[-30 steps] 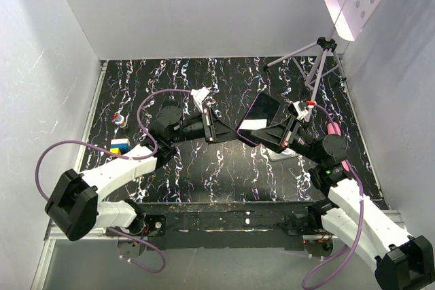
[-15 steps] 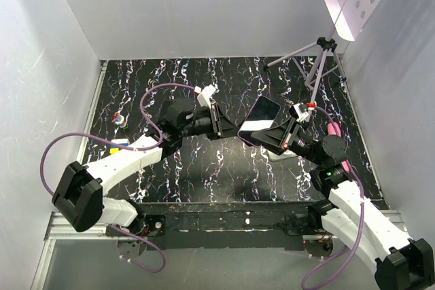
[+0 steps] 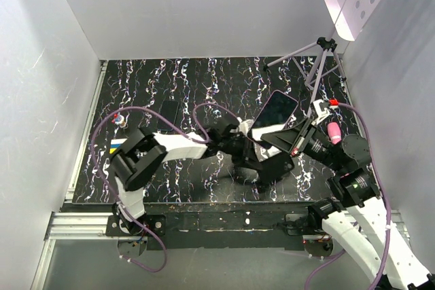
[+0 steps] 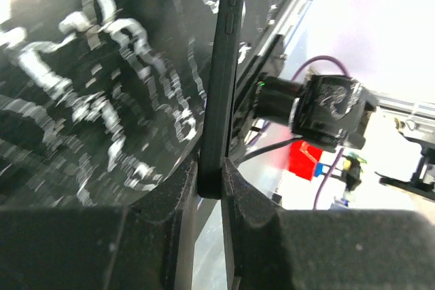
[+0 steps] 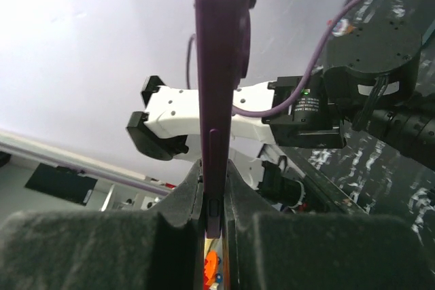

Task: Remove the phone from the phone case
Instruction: Place the phone case at the center of the board, then place the phone at the center of the board.

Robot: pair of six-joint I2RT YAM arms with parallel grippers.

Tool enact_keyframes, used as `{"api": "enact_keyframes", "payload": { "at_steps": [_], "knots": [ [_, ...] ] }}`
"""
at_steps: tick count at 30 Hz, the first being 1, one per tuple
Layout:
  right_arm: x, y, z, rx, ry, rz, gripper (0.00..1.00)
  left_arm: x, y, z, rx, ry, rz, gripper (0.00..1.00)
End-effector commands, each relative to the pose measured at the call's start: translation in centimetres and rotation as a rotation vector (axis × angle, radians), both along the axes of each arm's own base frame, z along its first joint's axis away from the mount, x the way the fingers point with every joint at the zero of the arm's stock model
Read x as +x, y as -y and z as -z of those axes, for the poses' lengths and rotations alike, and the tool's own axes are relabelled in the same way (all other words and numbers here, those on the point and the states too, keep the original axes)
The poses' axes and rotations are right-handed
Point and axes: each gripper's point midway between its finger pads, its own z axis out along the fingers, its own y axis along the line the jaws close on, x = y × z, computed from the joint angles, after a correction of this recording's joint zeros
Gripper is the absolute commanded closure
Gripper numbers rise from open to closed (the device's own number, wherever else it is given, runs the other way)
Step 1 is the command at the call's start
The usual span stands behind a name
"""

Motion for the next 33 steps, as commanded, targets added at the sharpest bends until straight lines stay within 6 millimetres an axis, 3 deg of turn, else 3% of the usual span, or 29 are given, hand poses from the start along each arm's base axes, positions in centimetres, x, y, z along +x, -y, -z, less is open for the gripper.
{"api": "enact_keyframes", "payload": {
  "at_steps": [1,4,6,8,11,14,17,21,24,28,33],
  "knots": [
    [0.7,1.0,1.2,-0.099,0.004,0.096,0.99,-0.1,5.5,-4.8,-0.195,0.026,0.098,1.0],
    [1.1,1.4,2.5,-0.145,-0.024,0.131,0.99,0.9,6.3,-3.3,-0.117,-0.002,0.083,0.98],
    [1.5,1.7,3.5,-0.185,-0.04,0.156,0.99,1.8,5.2,-1.8,-0.008,0.011,0.061,0.67],
    [2.0,1.7,4.3,-0.212,-0.057,0.172,0.99,2.8,3.5,-1.7,0.052,0.063,0.025,0.45],
    [3.1,1.2,5.3,-0.233,-0.078,0.171,0.99,4.7,-1.2,-1.8,0.133,0.132,-0.086,0.24],
    [4.8,0.4,6.7,-0.26,-0.109,0.164,0.99,6.4,-7.1,-2.7,0.204,0.176,-0.202,0.12],
    [6.8,-1.0,8.8,-0.296,-0.158,0.137,0.99,8.0,-14.1,-4.1,0.339,0.282,-0.34,0.09],
    [9.9,-3.9,12.3,-0.348,-0.233,0.076,0.99,8.9,-22.6,-8.9,0.514,0.529,-0.551,0.02],
    [12.2,-7.5,14.3,-0.377,-0.259,0.009,0.99,8.5,-26.6,-12.8,0.548,0.669,-0.687,0.02],
    [15.2,-13.6,15.5,-0.398,-0.241,-0.09,0.99,7.0,-29.3,-16.7,0.487,0.779,-0.808,0.02],
    [18.8,-21.0,17.6,-0.418,-0.236,-0.164,0.99,5.3,-29.9,-17.5,0.417,0.805,-0.821,0.02]
  ]
}}
